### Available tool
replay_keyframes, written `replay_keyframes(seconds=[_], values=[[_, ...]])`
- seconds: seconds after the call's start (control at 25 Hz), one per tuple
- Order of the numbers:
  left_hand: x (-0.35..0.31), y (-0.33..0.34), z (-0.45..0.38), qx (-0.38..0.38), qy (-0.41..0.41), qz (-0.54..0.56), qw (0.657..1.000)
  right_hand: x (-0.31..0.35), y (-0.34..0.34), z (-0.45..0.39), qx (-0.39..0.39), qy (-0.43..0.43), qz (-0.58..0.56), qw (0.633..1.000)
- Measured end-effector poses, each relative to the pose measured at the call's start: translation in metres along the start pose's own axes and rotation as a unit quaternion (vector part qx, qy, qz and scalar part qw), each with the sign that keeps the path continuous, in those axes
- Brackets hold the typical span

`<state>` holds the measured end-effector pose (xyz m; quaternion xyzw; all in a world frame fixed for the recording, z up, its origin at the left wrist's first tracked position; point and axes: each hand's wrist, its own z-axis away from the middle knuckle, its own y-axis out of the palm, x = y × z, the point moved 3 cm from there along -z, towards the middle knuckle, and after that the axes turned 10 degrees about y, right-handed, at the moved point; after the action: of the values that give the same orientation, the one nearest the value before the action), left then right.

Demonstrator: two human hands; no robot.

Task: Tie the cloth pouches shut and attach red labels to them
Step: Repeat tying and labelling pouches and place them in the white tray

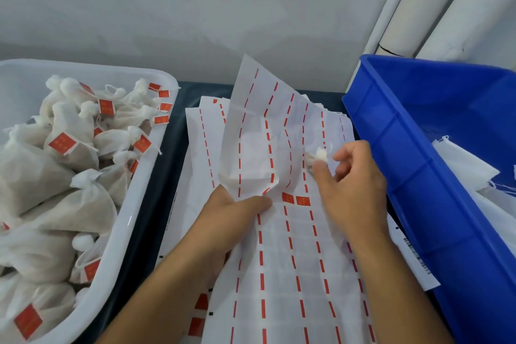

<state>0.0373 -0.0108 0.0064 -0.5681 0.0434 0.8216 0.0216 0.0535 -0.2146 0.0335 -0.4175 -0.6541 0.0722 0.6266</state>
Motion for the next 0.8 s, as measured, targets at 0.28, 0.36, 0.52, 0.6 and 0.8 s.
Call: replay_keyframes(seconds=[0.28, 0.36, 0.52, 0.6, 0.8], values=[[-0.001, -0.005, 0.003, 0.01, -0.035, 0.118, 0.992, 0.009, 0.011, 0.019, 0.25, -0.064, 0.106, 0.96], [-0.001, -0.006, 0.004, 0.008, -0.039, 0.127, 0.991, 0.011, 0.015, 0.022, 0.254, -0.073, 0.112, 0.958], [0.0, -0.006, 0.006, 0.006, -0.049, 0.134, 0.99, 0.013, 0.016, 0.026, 0.257, -0.075, 0.1, 0.958], [0.001, -0.005, 0.007, 0.013, -0.055, 0.145, 0.988, 0.014, 0.015, 0.028, 0.244, -0.066, 0.099, 0.962], [-0.001, -0.005, 0.007, 0.015, -0.046, 0.148, 0.988, 0.016, 0.014, 0.029, 0.221, -0.051, 0.075, 0.971]])
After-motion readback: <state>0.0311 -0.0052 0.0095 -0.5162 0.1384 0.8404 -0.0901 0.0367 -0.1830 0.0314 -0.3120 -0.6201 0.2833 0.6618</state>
